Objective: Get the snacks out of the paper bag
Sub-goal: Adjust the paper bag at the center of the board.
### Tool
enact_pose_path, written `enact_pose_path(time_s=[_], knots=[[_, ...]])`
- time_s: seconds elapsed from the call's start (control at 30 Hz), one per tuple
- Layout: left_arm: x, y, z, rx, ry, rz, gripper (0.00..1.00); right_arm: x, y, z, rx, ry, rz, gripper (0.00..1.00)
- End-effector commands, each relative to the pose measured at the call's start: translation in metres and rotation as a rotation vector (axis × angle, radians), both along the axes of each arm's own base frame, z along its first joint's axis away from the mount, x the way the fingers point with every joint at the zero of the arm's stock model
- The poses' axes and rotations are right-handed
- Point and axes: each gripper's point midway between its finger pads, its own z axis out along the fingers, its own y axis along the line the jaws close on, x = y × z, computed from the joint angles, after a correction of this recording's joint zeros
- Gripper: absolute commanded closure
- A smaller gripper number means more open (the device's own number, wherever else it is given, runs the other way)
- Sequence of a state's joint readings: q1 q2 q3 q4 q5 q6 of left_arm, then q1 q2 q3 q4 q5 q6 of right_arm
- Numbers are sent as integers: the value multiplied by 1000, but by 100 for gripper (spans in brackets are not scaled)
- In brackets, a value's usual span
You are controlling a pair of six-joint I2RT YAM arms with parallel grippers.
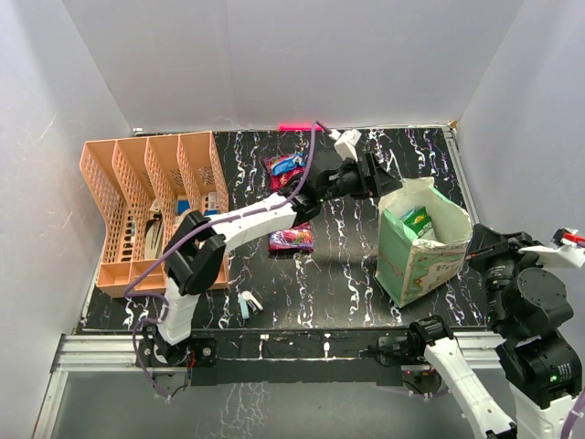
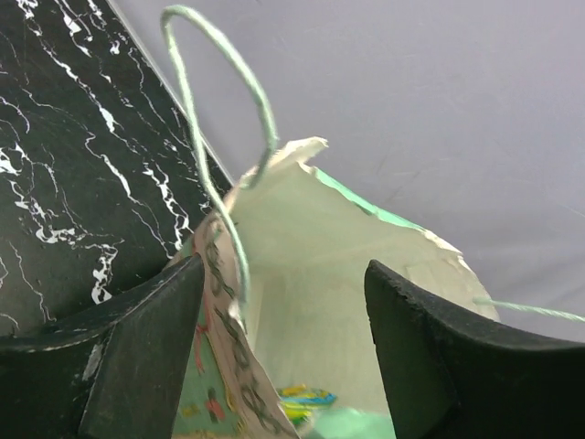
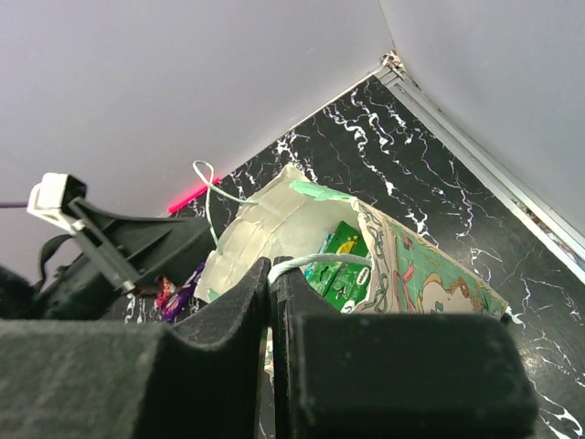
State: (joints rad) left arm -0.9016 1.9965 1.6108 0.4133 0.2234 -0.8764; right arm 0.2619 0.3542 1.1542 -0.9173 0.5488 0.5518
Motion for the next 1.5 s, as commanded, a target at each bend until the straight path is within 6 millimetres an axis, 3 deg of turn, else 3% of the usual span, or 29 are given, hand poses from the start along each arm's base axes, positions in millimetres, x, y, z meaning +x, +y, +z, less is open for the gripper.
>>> enact_pose_path(time_s=[0.0,0.1,0.2,0.3,0.53,0.67,0.73,0.87,1.23,1.47], knots=[[5,-22,6,-19,-3,-11,37,-9,1,26,44,-101,19,93],[13,-26,5,-2,2,8,55,-13,1,29,52,-108,24,93],[17,-20,15,-24,-47,41,83,-16,4,29,62,-103,43,93],[20,-11,27,-23,-101,74,100,-10,16,23,72,-68,99,91],[3,46,57,-84,-106,213,100,5,50,21,184,21,229,82],[-15,73,57,-120,-61,241,100,20,63,7,213,80,261,62],[-23,78,54,-125,-31,235,100,26,64,0,208,98,257,50],[-32,89,54,-139,4,249,100,37,59,-3,210,87,214,35],[-38,90,45,-123,38,251,100,45,64,-30,328,86,187,28],[-39,91,47,-128,53,258,100,65,64,-17,354,-13,173,55]])
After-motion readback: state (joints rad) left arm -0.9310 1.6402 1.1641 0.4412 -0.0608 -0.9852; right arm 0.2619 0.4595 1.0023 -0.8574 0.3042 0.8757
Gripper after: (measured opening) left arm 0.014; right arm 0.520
